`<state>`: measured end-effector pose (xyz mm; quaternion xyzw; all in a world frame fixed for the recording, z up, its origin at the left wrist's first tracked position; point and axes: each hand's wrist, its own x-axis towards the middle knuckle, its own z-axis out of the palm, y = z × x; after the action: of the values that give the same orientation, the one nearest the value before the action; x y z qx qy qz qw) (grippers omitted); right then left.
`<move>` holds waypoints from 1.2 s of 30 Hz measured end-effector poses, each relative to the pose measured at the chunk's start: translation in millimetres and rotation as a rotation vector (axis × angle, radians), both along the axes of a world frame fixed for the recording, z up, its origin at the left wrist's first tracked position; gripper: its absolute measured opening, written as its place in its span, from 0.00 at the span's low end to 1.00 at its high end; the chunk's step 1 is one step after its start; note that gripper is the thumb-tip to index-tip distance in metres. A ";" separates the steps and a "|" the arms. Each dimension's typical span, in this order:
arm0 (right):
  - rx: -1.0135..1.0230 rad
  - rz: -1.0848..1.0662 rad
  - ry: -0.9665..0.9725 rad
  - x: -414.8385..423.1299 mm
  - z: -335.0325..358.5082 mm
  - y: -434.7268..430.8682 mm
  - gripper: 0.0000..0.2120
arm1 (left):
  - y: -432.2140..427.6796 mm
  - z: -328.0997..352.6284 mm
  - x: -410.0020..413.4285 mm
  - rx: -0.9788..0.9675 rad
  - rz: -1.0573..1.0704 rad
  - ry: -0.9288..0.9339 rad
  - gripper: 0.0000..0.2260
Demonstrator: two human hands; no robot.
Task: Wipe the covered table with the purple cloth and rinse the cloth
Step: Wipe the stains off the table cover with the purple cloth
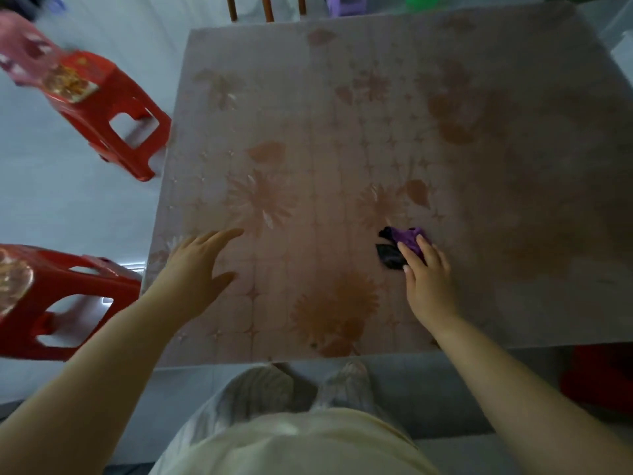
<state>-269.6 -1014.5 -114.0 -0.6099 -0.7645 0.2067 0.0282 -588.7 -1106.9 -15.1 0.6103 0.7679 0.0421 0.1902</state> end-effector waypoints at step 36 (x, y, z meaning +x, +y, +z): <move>-0.105 -0.670 -0.112 -418.6 0.8 4.4 0.25 | 106.3 -10.2 -371.6 0.110 -0.581 -0.190 0.26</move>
<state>-688.1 -1010.2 -113.2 -0.8382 -0.5103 0.1911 0.0211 -960.2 -1000.5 -25.3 0.8068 0.5368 0.0847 0.2319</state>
